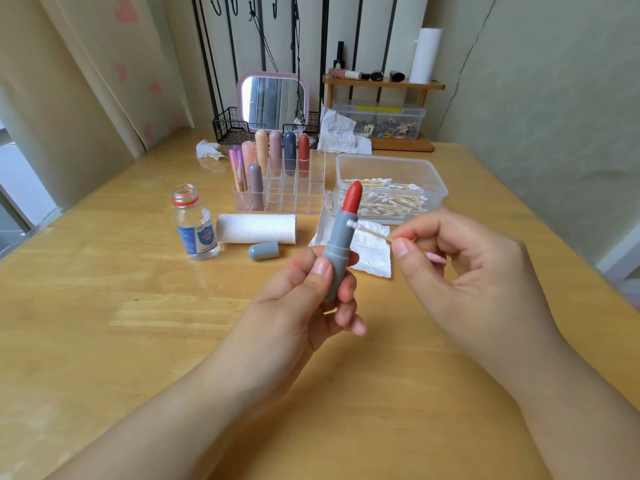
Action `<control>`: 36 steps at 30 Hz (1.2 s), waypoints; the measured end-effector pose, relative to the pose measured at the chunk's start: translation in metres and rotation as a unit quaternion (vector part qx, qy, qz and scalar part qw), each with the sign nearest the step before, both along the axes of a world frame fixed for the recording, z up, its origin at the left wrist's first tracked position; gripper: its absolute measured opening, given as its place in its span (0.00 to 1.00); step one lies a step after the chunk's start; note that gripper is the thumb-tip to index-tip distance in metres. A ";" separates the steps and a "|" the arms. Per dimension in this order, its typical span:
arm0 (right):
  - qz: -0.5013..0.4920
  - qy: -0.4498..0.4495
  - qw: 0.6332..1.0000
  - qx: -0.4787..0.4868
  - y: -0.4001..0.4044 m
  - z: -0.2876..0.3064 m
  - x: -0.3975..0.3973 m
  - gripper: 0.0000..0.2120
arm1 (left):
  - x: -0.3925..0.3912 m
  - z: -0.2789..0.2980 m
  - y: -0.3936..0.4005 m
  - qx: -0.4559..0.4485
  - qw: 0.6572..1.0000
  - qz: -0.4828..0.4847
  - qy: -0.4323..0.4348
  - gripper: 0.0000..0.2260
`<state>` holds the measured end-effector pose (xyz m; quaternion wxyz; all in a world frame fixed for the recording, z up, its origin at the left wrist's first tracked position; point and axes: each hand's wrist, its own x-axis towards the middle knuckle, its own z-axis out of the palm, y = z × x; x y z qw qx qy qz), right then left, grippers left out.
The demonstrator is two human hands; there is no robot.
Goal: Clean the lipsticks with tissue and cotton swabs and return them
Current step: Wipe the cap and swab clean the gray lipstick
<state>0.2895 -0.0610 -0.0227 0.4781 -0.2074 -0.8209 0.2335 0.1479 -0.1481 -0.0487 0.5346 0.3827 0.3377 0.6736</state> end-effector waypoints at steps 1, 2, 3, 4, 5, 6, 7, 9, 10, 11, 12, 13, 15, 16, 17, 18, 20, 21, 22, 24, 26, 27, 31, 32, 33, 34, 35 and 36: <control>0.010 -0.008 1.000 -0.001 -0.001 0.000 0.000 0.05 | 0.000 0.001 0.000 -0.001 1.000 -0.003 -0.009 0.14; 0.020 -0.016 1.000 -0.001 -0.002 0.000 0.000 0.05 | 0.000 0.001 0.000 0.000 1.000 -0.005 -0.016 0.14; 0.025 -0.019 0.999 0.001 -0.003 -0.001 0.000 0.05 | 0.000 0.002 0.000 0.000 1.000 -0.006 -0.019 0.14; 0.023 -0.019 1.000 0.003 -0.003 -0.001 -0.001 0.05 | 0.001 0.003 0.000 -0.001 1.000 -0.005 -0.018 0.13; 0.016 -0.014 1.000 0.005 -0.003 -0.001 -0.001 0.05 | 0.000 0.004 -0.001 -0.003 1.000 -0.001 -0.016 0.13; 0.008 -0.008 1.000 0.005 -0.002 0.000 -0.001 0.05 | 0.000 0.004 -0.001 -0.004 1.000 0.003 -0.014 0.12; 0.003 -0.002 1.000 0.003 -0.001 0.000 0.000 0.04 | 0.000 0.004 -0.001 -0.003 1.000 0.006 -0.011 0.11; 0.014 -0.004 1.000 -0.005 -0.001 0.000 0.001 0.04 | -0.001 0.004 -0.001 0.003 1.000 0.012 0.001 0.08; 0.027 -0.011 1.000 -0.009 -0.002 -0.001 0.000 0.04 | -0.002 0.003 -0.001 0.005 1.000 0.013 0.005 0.07; 0.037 -0.018 0.999 -0.008 -0.003 -0.001 0.000 0.05 | -0.002 0.003 -0.001 0.006 1.000 0.013 0.005 0.06; 0.039 -0.020 0.999 -0.005 -0.003 -0.001 -0.001 0.05 | -0.002 0.002 -0.002 0.006 1.000 0.011 0.005 0.06; 0.033 -0.018 0.999 0.000 -0.004 -0.001 -0.002 0.05 | -0.002 0.002 -0.002 0.006 1.000 0.009 0.006 0.05; 0.016 -0.001 1.000 -0.001 -0.002 -0.001 -0.002 0.05 | -0.002 0.002 -0.002 0.005 1.000 0.004 0.012 0.05; 0.013 0.008 1.000 -0.006 -0.002 -0.001 -0.001 0.05 | -0.002 0.002 -0.002 0.005 1.000 0.002 0.016 0.05; 0.014 0.012 1.000 -0.010 -0.001 -0.001 0.000 0.05 | -0.002 0.002 -0.003 0.004 1.000 0.000 0.020 0.05; 0.020 0.010 1.000 -0.010 -0.001 -0.001 0.000 0.05 | -0.002 0.002 -0.003 0.004 1.000 -0.003 0.024 0.05; 0.035 -0.006 0.999 -0.001 -0.003 -0.001 0.000 0.05 | -0.002 0.003 -0.003 0.003 1.000 -0.011 0.026 0.06; 0.038 -0.013 0.999 0.004 -0.003 -0.002 -0.001 0.06 | -0.002 0.003 -0.003 0.002 1.000 -0.015 0.024 0.07; 0.035 -0.014 0.999 0.008 -0.003 -0.001 -0.001 0.06 | -0.001 0.003 -0.003 -0.001 1.000 -0.018 0.020 0.09; 0.019 -0.002 1.000 0.003 -0.001 -0.001 0.000 0.05 | -0.001 0.002 -0.003 -0.008 1.000 -0.022 0.013 0.12; 0.010 0.012 1.000 -0.007 0.001 0.000 0.001 0.05 | 0.000 0.001 -0.003 -0.012 1.000 -0.023 0.008 0.14; 0.013 0.011 1.000 -0.007 0.001 0.000 0.002 0.05 | 0.000 0.000 -0.002 -0.011 1.000 -0.022 0.005 0.14; 0.025 -0.016 0.999 0.017 -0.001 0.000 0.001 0.06 | 0.000 -0.001 -0.001 -0.007 1.000 -0.027 -0.010 0.13; 0.020 -0.009 1.000 0.014 -0.001 0.000 0.000 0.05 | -0.001 -0.002 0.000 -0.006 0.999 -0.030 -0.013 0.12; 0.013 0.003 1.000 0.007 0.000 0.000 0.001 0.05 | -0.001 -0.002 0.000 -0.005 0.999 -0.032 -0.016 0.12; 0.008 0.013 1.000 -0.001 0.001 0.000 0.001 0.05 | -0.001 -0.002 0.000 -0.005 0.999 -0.033 -0.018 0.12; 0.008 0.019 1.000 -0.007 0.002 0.001 0.002 0.04 | -0.001 -0.003 0.000 -0.006 0.999 -0.033 -0.019 0.12; 0.014 0.019 1.000 -0.008 0.003 0.001 0.003 0.05 | -0.001 -0.004 0.000 -0.007 0.999 -0.034 -0.020 0.12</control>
